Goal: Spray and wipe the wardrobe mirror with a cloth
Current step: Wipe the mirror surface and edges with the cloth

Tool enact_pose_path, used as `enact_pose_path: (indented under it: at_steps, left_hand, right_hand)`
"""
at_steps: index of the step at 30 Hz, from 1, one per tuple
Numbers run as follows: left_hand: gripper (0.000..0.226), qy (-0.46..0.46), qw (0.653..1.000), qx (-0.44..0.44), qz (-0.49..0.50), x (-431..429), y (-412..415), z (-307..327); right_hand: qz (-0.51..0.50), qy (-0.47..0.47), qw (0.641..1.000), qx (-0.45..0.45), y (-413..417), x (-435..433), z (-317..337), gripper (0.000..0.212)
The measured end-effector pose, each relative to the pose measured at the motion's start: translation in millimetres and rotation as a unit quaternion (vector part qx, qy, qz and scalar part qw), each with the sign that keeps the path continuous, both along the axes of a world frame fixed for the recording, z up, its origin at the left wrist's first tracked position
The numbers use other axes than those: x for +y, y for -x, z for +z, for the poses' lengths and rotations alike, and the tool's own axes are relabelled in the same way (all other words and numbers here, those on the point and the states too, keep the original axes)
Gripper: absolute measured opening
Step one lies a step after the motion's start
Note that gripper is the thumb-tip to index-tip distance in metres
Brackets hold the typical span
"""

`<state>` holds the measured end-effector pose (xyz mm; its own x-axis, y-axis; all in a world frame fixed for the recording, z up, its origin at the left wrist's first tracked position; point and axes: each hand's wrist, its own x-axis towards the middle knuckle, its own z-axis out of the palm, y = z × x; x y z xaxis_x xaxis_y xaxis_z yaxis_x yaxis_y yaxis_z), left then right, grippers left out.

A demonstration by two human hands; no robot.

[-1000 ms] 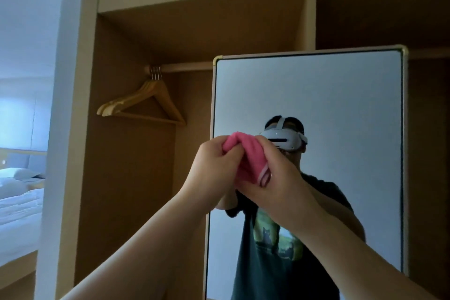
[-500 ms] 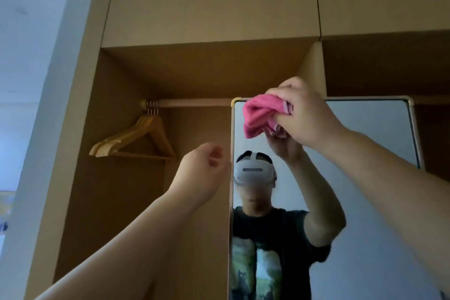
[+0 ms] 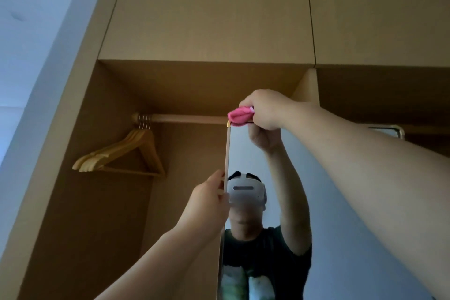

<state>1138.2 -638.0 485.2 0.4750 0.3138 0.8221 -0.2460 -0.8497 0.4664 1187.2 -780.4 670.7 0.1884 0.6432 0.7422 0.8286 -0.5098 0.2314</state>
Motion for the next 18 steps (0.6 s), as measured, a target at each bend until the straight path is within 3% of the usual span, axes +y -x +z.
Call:
enact_pose_path:
  at_steps: [6, 18]
  left_hand:
    - [0.044, 0.001, 0.999, -0.031, 0.032, 0.9, -6.1, -3.2]
    - [0.043, -0.002, 0.998, -0.04, 0.046, 11.8, -16.9, -5.7]
  right_hand:
    - [0.052, 0.036, 0.997, 0.035, -15.2, -10.2, 4.2, 0.027]
    - [0.033, 0.04, 0.999, 0.014, -35.0, -24.2, 4.8, 0.034]
